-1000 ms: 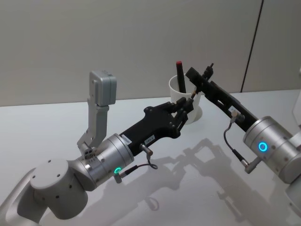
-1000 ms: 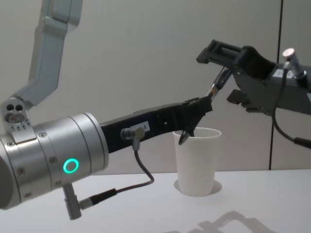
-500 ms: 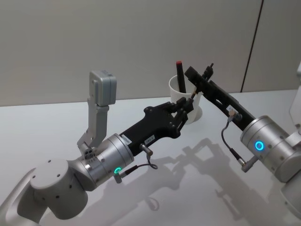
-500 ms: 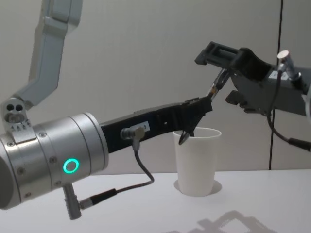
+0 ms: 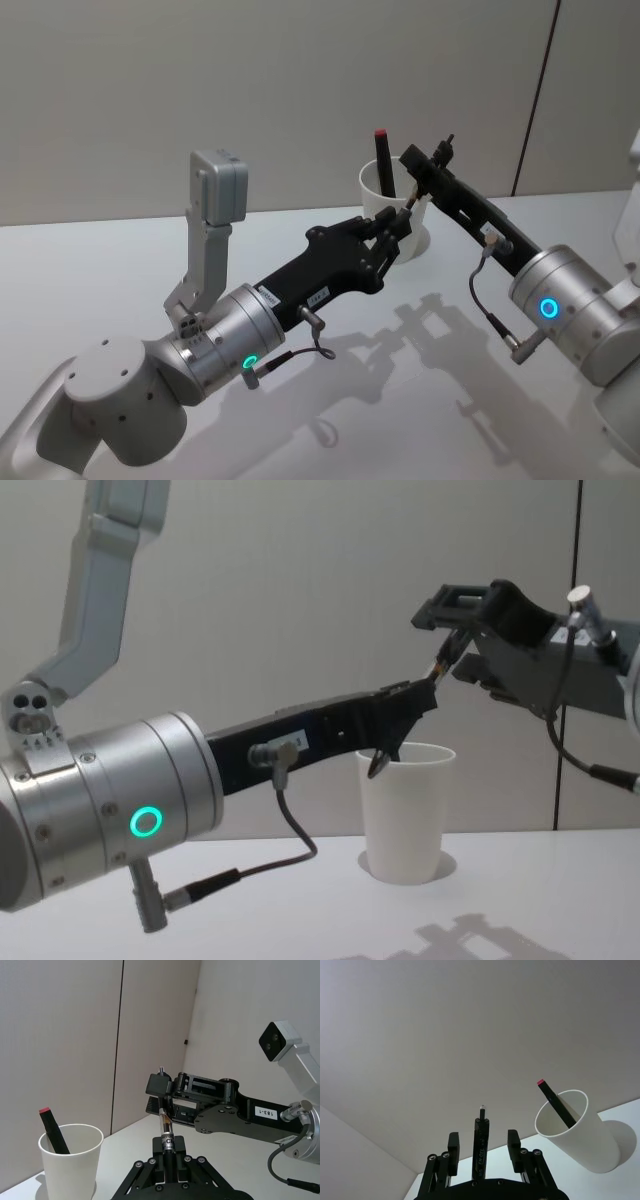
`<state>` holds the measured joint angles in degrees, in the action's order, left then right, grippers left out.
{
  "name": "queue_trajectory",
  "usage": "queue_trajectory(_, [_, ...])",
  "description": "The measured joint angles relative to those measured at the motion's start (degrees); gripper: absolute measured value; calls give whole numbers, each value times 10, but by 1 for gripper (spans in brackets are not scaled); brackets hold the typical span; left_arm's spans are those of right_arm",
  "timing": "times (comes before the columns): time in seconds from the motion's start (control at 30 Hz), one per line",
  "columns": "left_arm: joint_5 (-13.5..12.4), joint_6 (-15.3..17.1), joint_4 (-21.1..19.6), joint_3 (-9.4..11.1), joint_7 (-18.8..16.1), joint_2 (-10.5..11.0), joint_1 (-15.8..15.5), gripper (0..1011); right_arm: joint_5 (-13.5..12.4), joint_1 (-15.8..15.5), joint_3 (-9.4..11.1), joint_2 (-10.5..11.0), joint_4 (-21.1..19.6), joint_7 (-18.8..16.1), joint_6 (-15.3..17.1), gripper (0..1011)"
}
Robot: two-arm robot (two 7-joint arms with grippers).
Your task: Place the pen into the pen holder.
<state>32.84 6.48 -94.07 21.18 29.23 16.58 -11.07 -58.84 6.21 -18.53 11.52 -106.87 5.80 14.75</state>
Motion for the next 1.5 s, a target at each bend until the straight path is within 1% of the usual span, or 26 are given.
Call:
queue_trajectory(0.03, [0, 0, 0, 0, 0, 0, 0, 135, 0, 0, 0, 0, 0, 0, 0, 591])
queue_trajectory(0.07, [0, 0, 0, 0, 0, 0, 0, 135, 0, 0, 0, 0, 0, 0, 0, 568])
queue_trajectory(0.1, [0, 0, 0, 0, 0, 0, 0, 135, 0, 0, 0, 0, 0, 0, -1, 508])
queue_trajectory(0.17, [0, 0, 0, 0, 0, 0, 0, 135, 0, 0, 0, 0, 1, 1, -1, 446])
queue_trajectory(0.2, [0, 0, 0, 0, 0, 0, 0, 135, 0, 0, 0, 0, 1, 1, -1, 446])
queue_trajectory(0.23, [0, 0, 0, 0, 0, 0, 0, 135, 1, 0, 0, 0, 1, 1, -1, 388])
queue_trajectory(0.37, [0, 0, 0, 0, 0, 0, 0, 135, 1, 1, -1, -1, 1, 1, -1, 260])
queue_trajectory(0.43, [0, 0, 0, 0, 0, 0, 0, 135, 1, 1, -1, -1, 1, 1, -1, 223])
queue_trajectory(0.5, [0, 0, 0, 0, 0, 0, 0, 135, 1, 1, -1, -1, 1, 1, -1, 153])
queue_trajectory(0.9, [0, 0, 0, 0, 0, 0, 0, 138, 1, 1, -1, -1, 1, 1, -2, 145])
queue_trajectory(0.97, [0, 0, 0, 0, 0, 0, 0, 181, 1, 1, -1, 0, 2, 2, -2, 143])
queue_trajectory(1.07, [0, 0, 0, 0, 0, 0, 0, 274, 1, 1, -1, -1, 2, 2, -2, 144])
queue_trajectory(1.13, [0, 0, 0, 0, 0, 0, 0, 311, 1, 1, -1, -1, 2, 2, -2, 144])
queue_trajectory(1.37, [0, 0, 0, 0, 0, 0, 0, 553, 1, 1, -1, -1, 2, 2, -2, 143])
queue_trajectory(1.4, [0, 0, 0, 0, 0, 0, 0, 612, 1, 1, -1, -1, 2, 2, -2, 143])
queue_trajectory(1.47, [0, 0, 0, 0, 0, 0, 0, 630, 1, 1, -1, -1, 2, 2, -2, 144])
queue_trajectory(1.5, [0, 0, 0, 0, 0, 0, 0, 669, 1, 1, -1, -1, 2, 2, -2, 143])
